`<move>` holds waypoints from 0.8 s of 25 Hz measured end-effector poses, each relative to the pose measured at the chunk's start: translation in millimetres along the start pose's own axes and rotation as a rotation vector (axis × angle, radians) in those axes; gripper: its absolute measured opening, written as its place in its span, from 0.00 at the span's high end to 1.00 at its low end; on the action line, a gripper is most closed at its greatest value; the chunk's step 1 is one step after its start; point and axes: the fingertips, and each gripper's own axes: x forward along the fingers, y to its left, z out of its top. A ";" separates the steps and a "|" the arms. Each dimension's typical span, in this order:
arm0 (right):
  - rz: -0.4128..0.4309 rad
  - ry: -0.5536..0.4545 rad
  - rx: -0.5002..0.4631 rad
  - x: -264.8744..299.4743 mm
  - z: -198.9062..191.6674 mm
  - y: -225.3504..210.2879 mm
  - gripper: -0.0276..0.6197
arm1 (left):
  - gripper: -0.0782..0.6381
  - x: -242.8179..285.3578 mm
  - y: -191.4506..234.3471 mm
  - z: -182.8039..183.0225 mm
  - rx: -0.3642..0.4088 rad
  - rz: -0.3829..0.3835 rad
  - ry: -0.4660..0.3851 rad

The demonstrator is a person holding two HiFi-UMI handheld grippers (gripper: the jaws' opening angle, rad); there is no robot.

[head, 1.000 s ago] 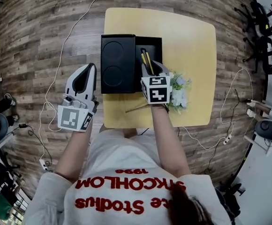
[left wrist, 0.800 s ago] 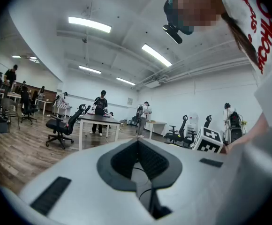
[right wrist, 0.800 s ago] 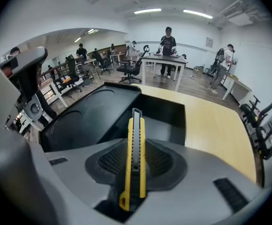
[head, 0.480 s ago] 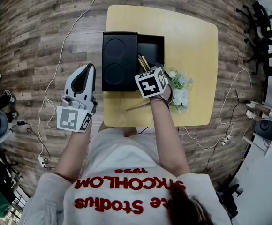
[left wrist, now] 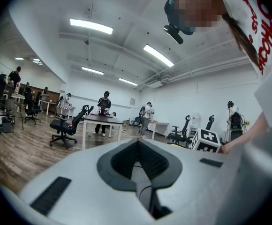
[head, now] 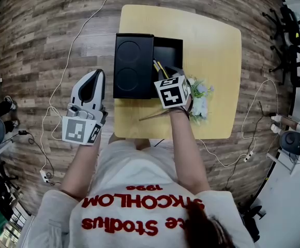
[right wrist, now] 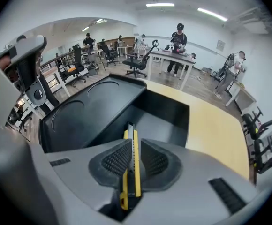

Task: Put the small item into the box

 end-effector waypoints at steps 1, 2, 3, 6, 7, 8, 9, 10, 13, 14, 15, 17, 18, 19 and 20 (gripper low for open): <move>-0.007 -0.032 0.007 -3.3 3.2 -2.8 0.88 | 0.88 -0.3 -0.6 1.6 0.001 -0.001 -0.003; -0.010 -0.068 0.022 -7.5 6.7 -5.7 0.91 | 0.88 -0.3 -1.2 3.7 0.002 -0.002 -0.006; -0.007 -0.108 0.045 -12.5 10.7 -8.6 0.92 | 0.88 -0.2 -1.8 6.2 0.003 -0.003 -0.010; 0.001 -0.252 0.100 -35.1 26.5 -18.5 0.93 | 0.88 1.6 -5.0 15.2 0.009 -0.005 -0.026; -0.008 -0.301 0.098 -45.8 32.2 -22.4 0.94 | 0.88 2.4 -6.8 18.4 0.012 -0.007 -0.032; -0.019 -0.348 0.095 -57.7 37.7 -26.0 0.94 | 0.88 3.1 -8.8 21.7 0.014 -0.009 -0.038; -0.024 -0.395 0.098 -70.0 42.9 -29.0 0.94 | 0.88 3.8 -10.7 25.1 0.017 -0.011 -0.044; -0.022 -0.440 0.112 -82.4 47.9 -31.7 0.94 | 0.88 4.6 -12.3 28.9 0.020 -0.014 -0.050; -0.003 -0.565 0.171 -118.3 61.5 -39.9 0.95 | 0.88 8.7 -16.8 42.2 0.033 -0.023 -0.069; 0.002 -0.601 0.186 -129.7 65.3 -42.3 0.95 | 0.88 9.7 -18.4 46.8 0.037 -0.025 -0.076; 0.007 -0.636 0.201 -140.8 68.3 -44.1 0.95 | 0.88 10.2 -20.5 51.2 0.043 -0.028 -0.083; 0.014 -0.694 0.219 -162.1 72.6 -45.6 0.95 | 0.88 9.4 -26.9 59.6 0.062 -0.039 -0.095; 0.013 -0.719 0.221 -172.4 74.0 -45.6 0.95 | 0.88 8.5 -30.7 63.5 0.073 -0.046 -0.101; 0.008 -0.741 0.220 -182.3 75.0 -45.3 0.95 | 0.88 7.1 -34.4 67.3 0.083 -0.054 -0.107; 0.004 -0.761 0.217 -191.8 75.8 -44.5 0.95 | 0.88 5.2 -37.5 71.0 0.090 -0.060 -0.113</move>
